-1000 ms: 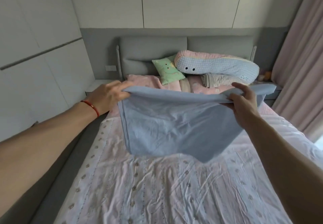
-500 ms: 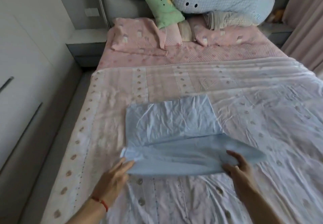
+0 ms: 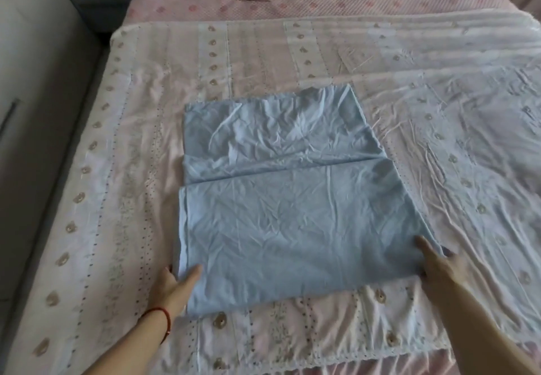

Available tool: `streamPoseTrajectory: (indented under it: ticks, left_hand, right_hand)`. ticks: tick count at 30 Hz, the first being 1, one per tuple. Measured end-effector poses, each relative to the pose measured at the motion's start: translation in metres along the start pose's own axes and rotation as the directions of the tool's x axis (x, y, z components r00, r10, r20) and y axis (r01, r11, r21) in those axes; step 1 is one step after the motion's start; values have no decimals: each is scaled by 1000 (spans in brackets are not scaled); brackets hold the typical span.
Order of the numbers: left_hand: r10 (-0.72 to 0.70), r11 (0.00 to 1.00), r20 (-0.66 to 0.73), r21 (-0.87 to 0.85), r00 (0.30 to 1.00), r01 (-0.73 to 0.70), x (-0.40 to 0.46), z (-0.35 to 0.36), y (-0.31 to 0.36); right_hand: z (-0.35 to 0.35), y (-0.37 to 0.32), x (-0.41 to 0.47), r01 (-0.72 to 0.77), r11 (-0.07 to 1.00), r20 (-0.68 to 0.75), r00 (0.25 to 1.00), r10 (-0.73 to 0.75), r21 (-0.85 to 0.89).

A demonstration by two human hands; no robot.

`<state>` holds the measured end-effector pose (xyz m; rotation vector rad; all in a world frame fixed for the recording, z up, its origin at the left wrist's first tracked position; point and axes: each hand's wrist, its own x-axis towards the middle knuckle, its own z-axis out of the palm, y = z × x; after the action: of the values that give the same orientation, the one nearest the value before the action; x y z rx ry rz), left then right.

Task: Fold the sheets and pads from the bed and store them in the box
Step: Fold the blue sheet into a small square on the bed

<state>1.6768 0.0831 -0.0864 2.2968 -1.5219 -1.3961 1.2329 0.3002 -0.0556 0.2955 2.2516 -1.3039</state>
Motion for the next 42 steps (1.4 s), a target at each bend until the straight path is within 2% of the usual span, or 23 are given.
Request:
streamPoseTrajectory:
  ticks: [2, 4, 7, 12, 18, 21, 24, 25, 26, 27, 28, 29, 30, 31, 32, 33, 34, 36, 38, 40, 42]
  left_hand:
    - [-44, 998, 78, -33, 996, 47, 12, 0, 0]
    - [9, 992, 139, -129, 990, 9, 18, -8, -4]
    - [80, 968, 114, -246, 990, -50, -1, -19, -20]
    - [57, 983, 109, -177, 992, -37, -32, -10, -72]
    - [124, 989, 23, -79, 992, -122, -51, -18, -83]
    - [55, 998, 70, -37, 996, -52, -62, -17, -101]
    - [-23, 998, 116, 63, 993, 16, -64, -18, -100]
    - [-33, 991, 69, 129, 997, 24, -64, -20, -88]
    - [11, 976, -31, 219, 999, -4, -60, -21, -73]
    - [137, 948, -149, 306, 979, -86, -56, -21, -55]
    - [337, 881, -207, 413, 918, -230, -51, -19, -38]
    - [518, 771, -185, 524, 835, -362, -44, -15, -19]
    - [623, 655, -103, 611, 775, -445, -34, -6, -6]
    - [640, 573, -6, 670, 769, -472, -20, -1, 4]
    - [568, 548, 76, 708, 820, -445, -4, 10, 10]
    - [417, 558, 136, 742, 898, -372, 11, 18, 11]
    - [280, 560, 156, 775, 947, -293, 27, 28, 10]
    - [138, 543, 139, 817, 981, -192, 40, 40, 13]
    - [111, 556, 111, 817, 988, -154, 40, 44, 29]
    - [232, 582, 21, 798, 973, -156, 43, 36, 58]
    - [363, 648, -32, 726, 931, -228, 62, 27, 90]
  right_hand:
    - [1, -3, 14, -21, 997, 18, 1000, 23, -77]
    - [-9, 0, 8, 9, 983, 30, 1000, -4, -184]
    - [-33, 13, -6, 19, 975, 28, 1000, -14, -222]
    - [-66, 52, -26, -53, 941, 76, 994, 82, -333]
    - [-89, 46, -33, 108, 870, 211, 977, -4, -482]
    - [-95, 56, -38, 168, 792, 264, 964, -9, -587]
    - [-81, 59, -34, 206, 655, 231, 972, -50, -727]
    - [-71, 53, -32, 250, 581, 230, 967, -110, -774]
    - [-59, 46, -33, 294, 517, 226, 955, -191, -804]
    - [-45, 38, -33, 372, 487, 246, 921, -303, -791]
    - [-30, 31, -33, 490, 439, 304, 851, -429, -753]
    - [-13, 23, -36, 602, 344, 396, 765, -509, -721]
    - [3, 21, -31, 679, 221, 507, 691, -516, -700]
    - [19, 19, -26, 729, 108, 607, 633, -480, -676]
    - [32, 22, -12, 739, 40, 666, 628, -402, -672]
    - [43, 23, 0, 716, 34, 676, 672, -304, -697]
    - [50, 24, 14, 675, 60, 648, 727, -227, -736]
    - [61, 20, 34, 586, 110, 570, 808, -147, -803]
    - [69, 11, 43, 563, 135, 549, 826, -127, -816]
    - [79, -2, 48, 583, 145, 561, 810, -167, -799]
    - [95, -22, 60, 640, 114, 597, 757, -266, -760]
